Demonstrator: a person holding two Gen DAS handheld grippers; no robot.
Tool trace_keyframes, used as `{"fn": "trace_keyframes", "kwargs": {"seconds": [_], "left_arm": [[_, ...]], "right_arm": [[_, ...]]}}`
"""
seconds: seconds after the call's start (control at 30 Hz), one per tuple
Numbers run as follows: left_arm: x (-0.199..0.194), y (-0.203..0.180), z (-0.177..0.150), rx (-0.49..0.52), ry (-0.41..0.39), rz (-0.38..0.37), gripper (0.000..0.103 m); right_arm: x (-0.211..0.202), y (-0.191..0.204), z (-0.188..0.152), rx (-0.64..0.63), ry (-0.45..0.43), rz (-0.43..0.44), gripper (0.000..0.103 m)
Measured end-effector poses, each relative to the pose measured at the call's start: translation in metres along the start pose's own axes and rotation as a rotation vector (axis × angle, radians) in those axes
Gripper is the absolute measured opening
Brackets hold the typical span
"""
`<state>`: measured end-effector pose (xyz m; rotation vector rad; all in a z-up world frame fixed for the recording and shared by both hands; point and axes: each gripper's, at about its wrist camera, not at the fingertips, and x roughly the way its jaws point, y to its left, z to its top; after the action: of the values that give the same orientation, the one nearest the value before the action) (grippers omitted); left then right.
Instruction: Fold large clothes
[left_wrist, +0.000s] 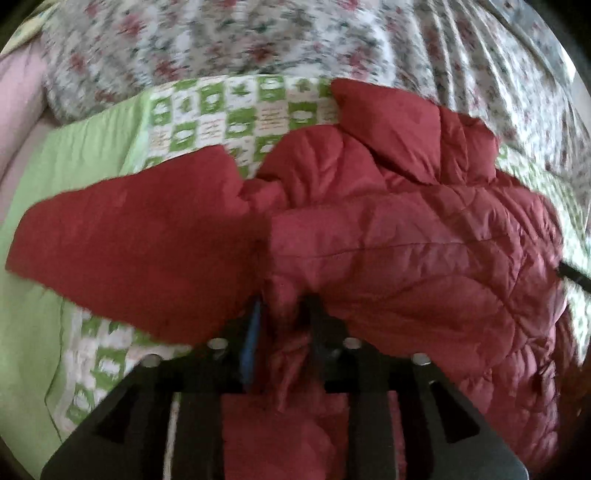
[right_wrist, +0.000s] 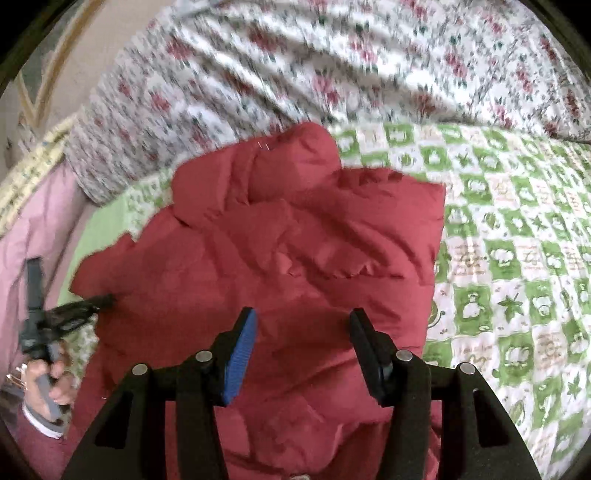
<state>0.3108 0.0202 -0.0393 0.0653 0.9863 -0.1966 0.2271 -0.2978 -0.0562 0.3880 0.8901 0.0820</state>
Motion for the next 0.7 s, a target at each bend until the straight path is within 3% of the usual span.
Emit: {"fn": "trace_keyframes", "kwargs": {"seconds": [0.13, 0.3, 0.4, 0.47, 0.53, 0.6, 0.7], "left_arm": [[-0.034, 0.019, -0.01, -0.081, -0.071, -0.054, 0.035], [-0.042, -0.005, -0.013, -0.029, -0.072, -0.21, 0.035], [-0.024, -0.031, -0.012, 0.039, -0.041, -0.171, 0.035], [0.003, -0.038, -0.015, 0.053, 0.028, -0.116, 0.035], [0.022, -0.035, -0.02, 0.047, 0.067, -0.107, 0.035], [0.025, -0.036, -0.023, 0.056, 0.057, -0.103, 0.036], [0.023, -0.04, -0.023, 0.066, 0.055, -0.088, 0.036]], "right_arm": [[0.023, -0.007, -0.012, -0.003, 0.044, -0.036, 0.053], [0.03, -0.005, -0.017, -0.02, 0.026, -0.061, 0.054], [0.032, -0.004, -0.018, -0.033, 0.027, -0.068, 0.054], [0.033, -0.006, -0.019, -0.031, 0.03, -0.061, 0.055], [0.03, -0.005, -0.017, -0.027, 0.036, -0.074, 0.055], [0.018, 0.007, -0.017, -0.04, 0.017, -0.107, 0.055], [-0.005, 0.041, -0.012, -0.104, -0.058, -0.07, 0.056]]}}
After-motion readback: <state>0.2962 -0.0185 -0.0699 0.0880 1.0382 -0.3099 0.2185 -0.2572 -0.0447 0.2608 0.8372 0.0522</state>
